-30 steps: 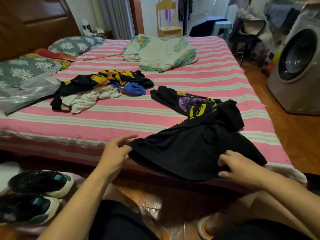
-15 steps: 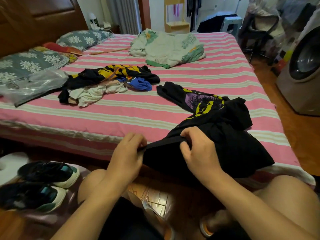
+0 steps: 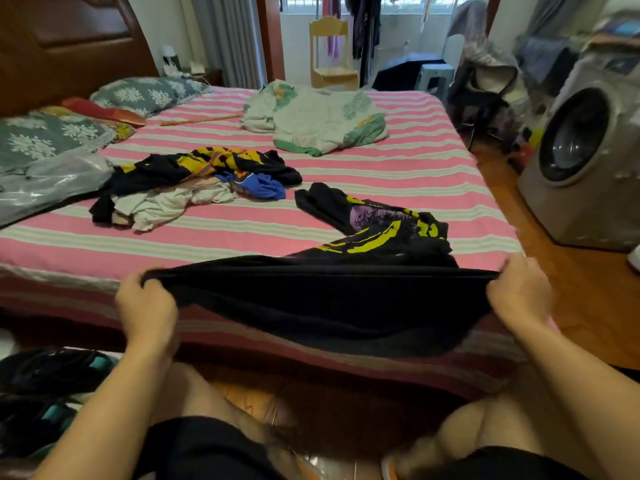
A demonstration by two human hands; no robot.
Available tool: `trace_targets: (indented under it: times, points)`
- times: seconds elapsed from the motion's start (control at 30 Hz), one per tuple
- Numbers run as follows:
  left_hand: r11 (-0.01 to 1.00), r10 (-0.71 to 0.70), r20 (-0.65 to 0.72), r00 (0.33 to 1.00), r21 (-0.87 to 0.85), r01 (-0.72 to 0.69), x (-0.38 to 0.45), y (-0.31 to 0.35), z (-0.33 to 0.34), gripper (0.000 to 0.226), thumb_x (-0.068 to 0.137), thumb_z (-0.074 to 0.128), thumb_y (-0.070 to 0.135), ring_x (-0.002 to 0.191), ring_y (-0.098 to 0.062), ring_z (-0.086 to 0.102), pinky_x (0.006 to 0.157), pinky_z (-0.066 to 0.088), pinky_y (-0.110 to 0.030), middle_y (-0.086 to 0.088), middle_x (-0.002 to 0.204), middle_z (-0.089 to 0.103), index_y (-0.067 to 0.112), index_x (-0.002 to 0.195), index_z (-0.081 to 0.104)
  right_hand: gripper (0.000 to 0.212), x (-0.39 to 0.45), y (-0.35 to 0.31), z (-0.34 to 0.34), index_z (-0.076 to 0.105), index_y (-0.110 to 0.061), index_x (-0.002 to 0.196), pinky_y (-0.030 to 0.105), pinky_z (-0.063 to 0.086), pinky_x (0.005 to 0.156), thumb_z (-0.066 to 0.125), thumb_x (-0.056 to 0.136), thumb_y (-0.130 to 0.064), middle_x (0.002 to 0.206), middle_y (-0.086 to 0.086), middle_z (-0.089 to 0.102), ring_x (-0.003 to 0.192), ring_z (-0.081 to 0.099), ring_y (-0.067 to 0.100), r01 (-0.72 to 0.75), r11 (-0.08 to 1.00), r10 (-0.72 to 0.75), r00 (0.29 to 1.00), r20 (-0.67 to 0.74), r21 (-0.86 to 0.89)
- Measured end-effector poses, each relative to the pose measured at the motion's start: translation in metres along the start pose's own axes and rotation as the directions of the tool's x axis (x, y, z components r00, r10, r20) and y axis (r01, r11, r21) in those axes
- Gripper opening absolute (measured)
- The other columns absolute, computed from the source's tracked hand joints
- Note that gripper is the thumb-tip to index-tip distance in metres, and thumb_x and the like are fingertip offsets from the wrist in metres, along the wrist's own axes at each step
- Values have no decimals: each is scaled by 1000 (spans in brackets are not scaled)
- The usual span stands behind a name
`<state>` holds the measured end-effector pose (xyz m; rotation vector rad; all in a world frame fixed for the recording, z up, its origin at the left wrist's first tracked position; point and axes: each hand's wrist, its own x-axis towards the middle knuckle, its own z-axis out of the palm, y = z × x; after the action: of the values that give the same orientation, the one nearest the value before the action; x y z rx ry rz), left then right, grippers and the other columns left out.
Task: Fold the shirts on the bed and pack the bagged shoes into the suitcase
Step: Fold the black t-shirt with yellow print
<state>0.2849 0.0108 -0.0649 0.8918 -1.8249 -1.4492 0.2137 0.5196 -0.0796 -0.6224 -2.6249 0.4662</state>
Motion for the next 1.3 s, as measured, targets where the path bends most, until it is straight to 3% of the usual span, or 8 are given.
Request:
trace_targets:
  times: [0.13,0.3,0.43,0.63,0.77,0.9,1.07,1.3]
  points:
    - [901,-308,-65,949,-341,269,8,-24,17,40,90,31,0,79,-23,51,58,40,-25,2,78,51,22,104,62,28,3,24,-1,56,-7,115,48,43,97,55,88,-2,130,23,53,117,52,45,-421,826,484,871,-89,374]
    - [780,-576,49,816,-265,567,-5,-38,58,48,103,27,5,58,-18,32,56,35,-32,-6,90,49,15,146,46,47,11,-2,33,47,-5,143,35,45,99,32,104,-27,140,10,54,124,54,29,-732,236,752,554,357,639]
    - [824,-539,-7,842,-215,525,10,-40,73,47,101,35,4,90,-21,58,68,46,-33,-6,125,62,9,147,46,25,6,2,26,57,-2,120,38,41,78,40,103,-9,112,22,61,101,57,39,-168,950,148,984,96,265]
    - [813,-536,54,842,-236,533,75,-30,84,31,96,39,-2,59,-14,57,41,48,-19,-5,83,62,10,113,62,34,49,48,10,70,-12,88,34,47,62,50,83,14,84,16,72,73,65,32,-149,989,105,783,614,20]
    - [839,-471,257,844,-165,519,89,19,171,32,92,34,-3,54,-16,51,51,52,-30,-12,78,56,14,105,58,24,114,-28,11,63,-3,84,23,48,39,45,92,10,56,9,62,47,59,21,-526,680,201,803,561,510]
    - [884,-431,443,786,32,467,116,109,278,29,100,29,11,68,-27,56,81,46,-41,-13,90,61,12,107,57,19,202,-127,29,60,-3,95,51,61,62,45,89,7,79,21,65,72,63,33,-719,462,190,652,734,519]
    - [847,59,435,898,-498,185,224,374,336,32,105,28,7,76,-25,63,69,52,-40,-12,108,63,14,110,58,31,419,-229,-113,60,-13,111,54,57,59,30,105,-16,111,13,63,93,64,31,-377,30,175,914,366,926]
    - [609,183,231,956,-790,74,221,515,260,41,107,17,14,78,-22,72,71,63,-35,-10,97,71,12,106,59,43,457,-271,-270,62,-14,116,50,60,52,22,107,-23,110,12,66,96,67,29,-27,-163,137,989,50,986]
